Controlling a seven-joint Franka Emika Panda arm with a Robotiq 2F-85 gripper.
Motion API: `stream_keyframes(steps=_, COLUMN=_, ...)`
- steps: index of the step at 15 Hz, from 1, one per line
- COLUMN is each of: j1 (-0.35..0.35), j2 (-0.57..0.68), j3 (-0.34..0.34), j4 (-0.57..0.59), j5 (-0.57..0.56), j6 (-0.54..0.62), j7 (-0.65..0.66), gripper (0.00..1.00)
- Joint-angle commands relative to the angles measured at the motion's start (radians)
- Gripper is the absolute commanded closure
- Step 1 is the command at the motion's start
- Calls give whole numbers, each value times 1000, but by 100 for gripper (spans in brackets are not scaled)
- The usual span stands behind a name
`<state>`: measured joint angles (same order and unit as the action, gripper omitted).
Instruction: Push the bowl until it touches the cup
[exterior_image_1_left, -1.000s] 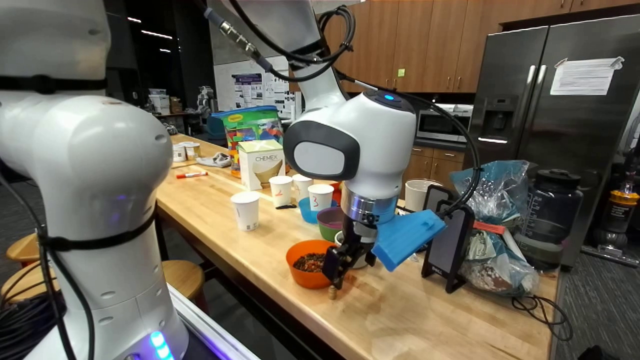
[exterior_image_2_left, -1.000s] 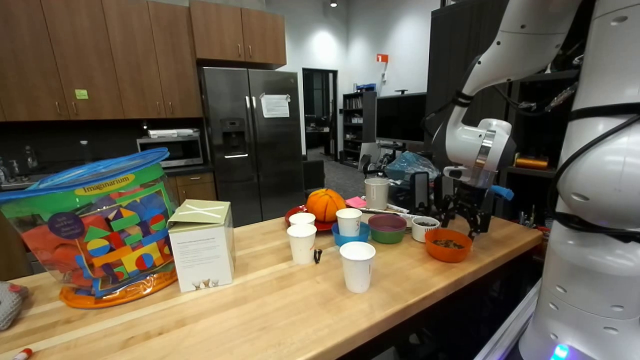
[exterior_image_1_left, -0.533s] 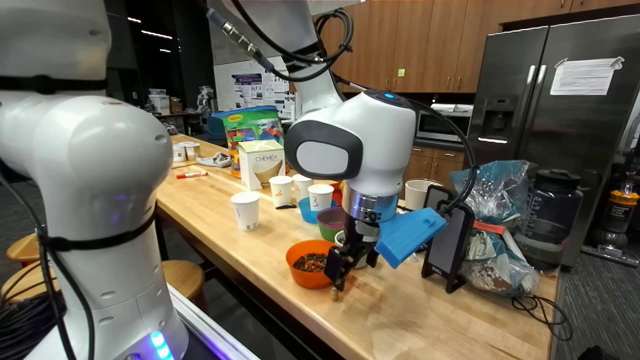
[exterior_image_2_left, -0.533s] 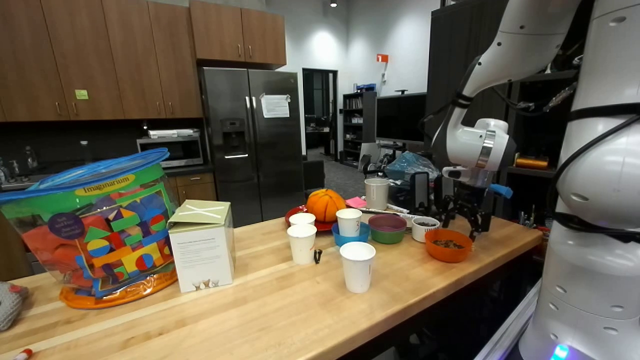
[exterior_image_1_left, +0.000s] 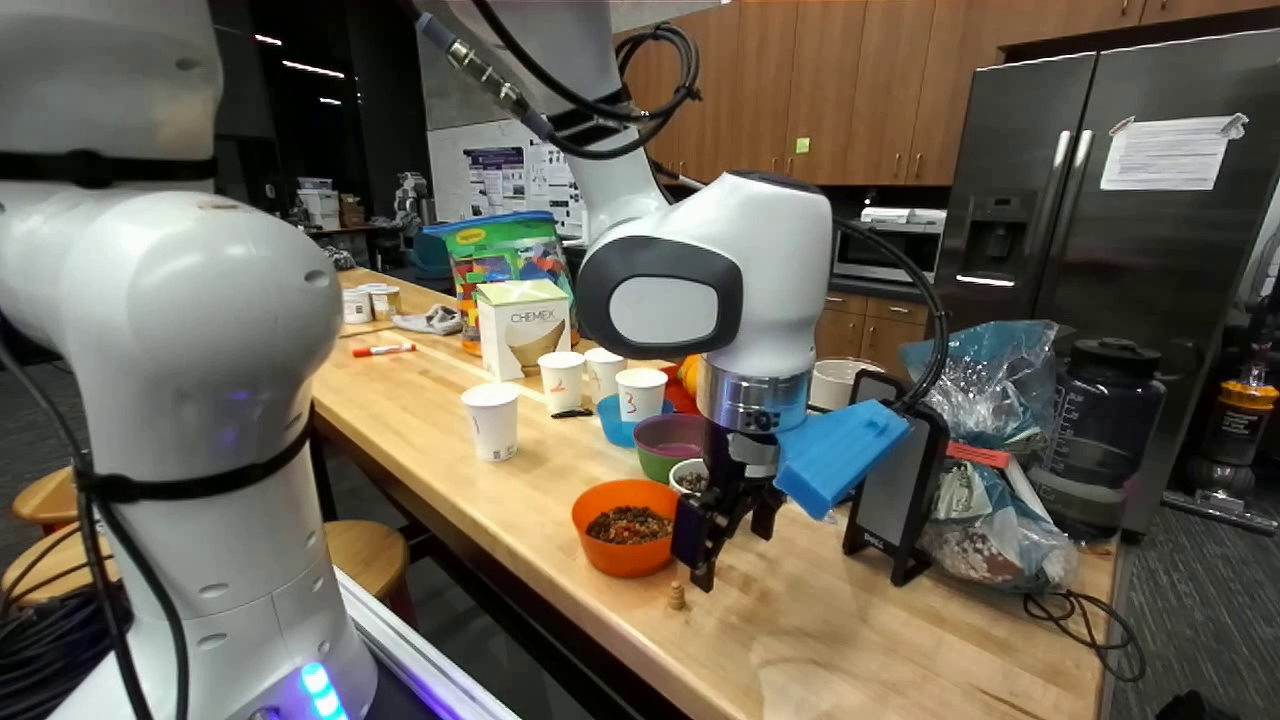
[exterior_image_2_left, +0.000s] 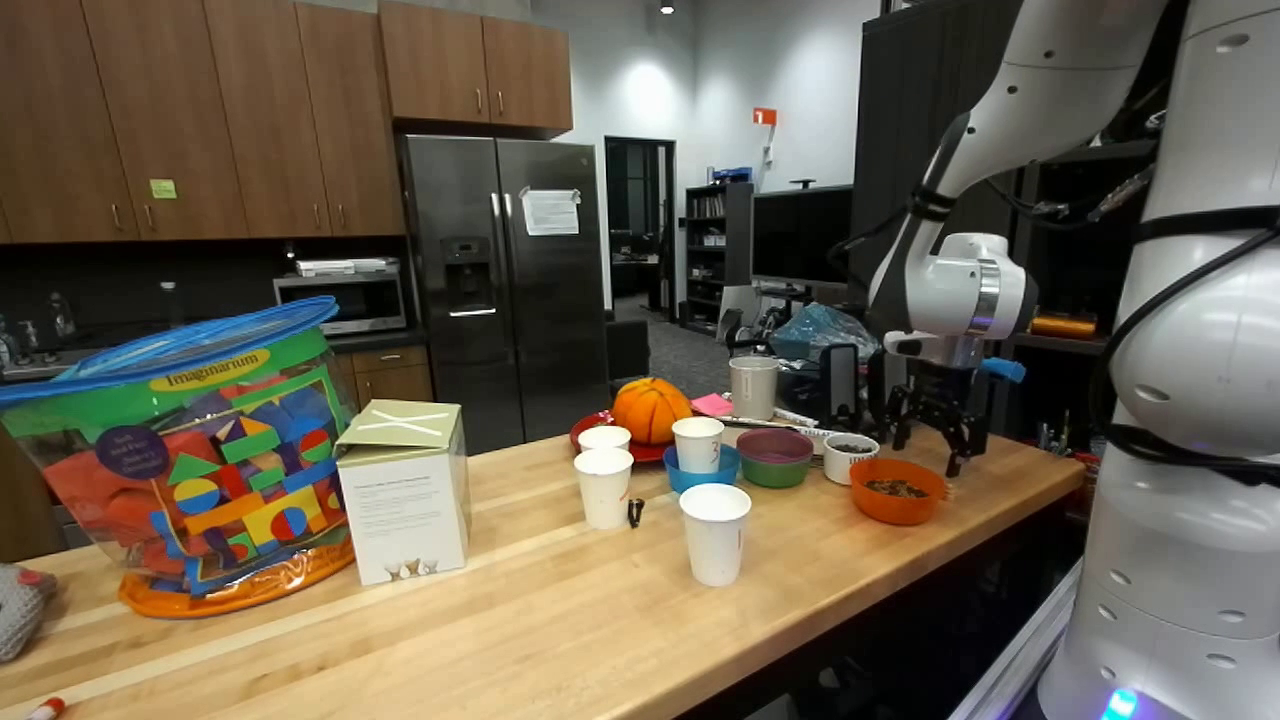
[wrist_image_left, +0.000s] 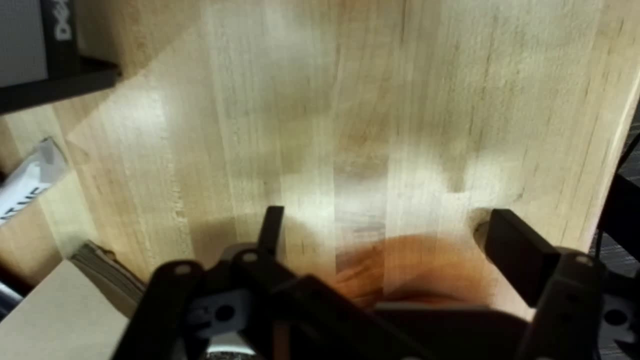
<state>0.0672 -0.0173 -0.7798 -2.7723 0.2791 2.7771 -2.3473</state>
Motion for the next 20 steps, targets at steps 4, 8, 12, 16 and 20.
stream_keyframes(steps=4, j1=-24, j2=-7, j3=-4, j4=0, j5=-138, j6=-24, j7=83, gripper=0)
stream_keyframes(steps=8, j1=-25, j2=-12, j3=-6, j4=-1, j5=-151, j6=-75, j7=72, gripper=0)
stream_keyframes(steps=12, j1=-22, j2=-13, j3=-4, j4=-2, j5=-138, j6=-114, j7=62, gripper=0)
stream_keyframes(steps=16, j1=-10, j2=-15, j3=8, j4=-2, j5=-112, j6=-121, j7=50, gripper=0)
stream_keyframes(steps=20, j1=11, j2=-16, j3=29, j4=-2, j5=-94, j6=-140, j7=45, gripper=0)
